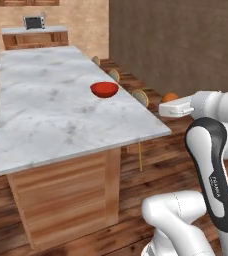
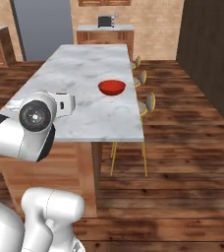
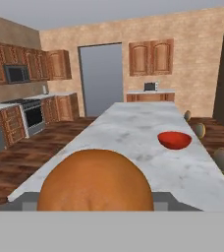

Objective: Retrieve the tangerine and peach from the fridge and place them into the bowl on the dining table.

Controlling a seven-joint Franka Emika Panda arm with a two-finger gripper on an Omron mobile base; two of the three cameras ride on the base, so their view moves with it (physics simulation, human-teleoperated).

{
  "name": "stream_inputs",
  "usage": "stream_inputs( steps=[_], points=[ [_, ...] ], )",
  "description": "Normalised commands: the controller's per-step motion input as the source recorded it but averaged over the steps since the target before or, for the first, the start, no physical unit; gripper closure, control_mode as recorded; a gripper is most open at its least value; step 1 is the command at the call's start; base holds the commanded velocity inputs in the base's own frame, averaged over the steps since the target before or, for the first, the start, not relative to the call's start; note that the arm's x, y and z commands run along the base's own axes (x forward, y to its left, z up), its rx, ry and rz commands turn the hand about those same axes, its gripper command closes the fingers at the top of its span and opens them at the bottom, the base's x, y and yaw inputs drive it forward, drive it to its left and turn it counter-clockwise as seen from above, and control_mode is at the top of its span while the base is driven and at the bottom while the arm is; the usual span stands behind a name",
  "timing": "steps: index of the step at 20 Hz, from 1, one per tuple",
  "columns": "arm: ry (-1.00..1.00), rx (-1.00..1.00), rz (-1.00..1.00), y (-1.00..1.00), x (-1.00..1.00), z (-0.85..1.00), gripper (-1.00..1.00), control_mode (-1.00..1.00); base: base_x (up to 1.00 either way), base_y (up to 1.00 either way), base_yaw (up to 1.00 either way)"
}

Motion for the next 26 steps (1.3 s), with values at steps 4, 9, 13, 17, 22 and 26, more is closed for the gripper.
stream_inputs(
  steps=[4, 9, 13, 17, 22, 26],
  points=[
    [0.0, 0.0, 0.0, 0.0, 0.0, 0.0, 1.0, 1.0, 0.01, -1.0, -0.09],
    [0.0, 0.0, 0.0, 0.0, 0.0, 0.0, 1.0, 1.0, 0.15, -1.0, 0.0],
    [0.0, 0.0, 0.0, 0.0, 0.0, 0.0, 1.0, 1.0, 0.31, -1.0, 0.0],
    [0.0, 0.0, 0.0, 0.0, 0.0, 0.0, 1.0, 1.0, 0.52, -1.0, 0.02],
    [0.0, 0.0, 0.0, 0.0, 0.0, 0.0, 1.0, 1.0, 0.9, -0.91, 0.04],
    [0.0, 0.0, 0.0, 0.0, 0.0, 0.0, 1.0, 1.0, 1.0, -0.22, 0.03]
  ],
)
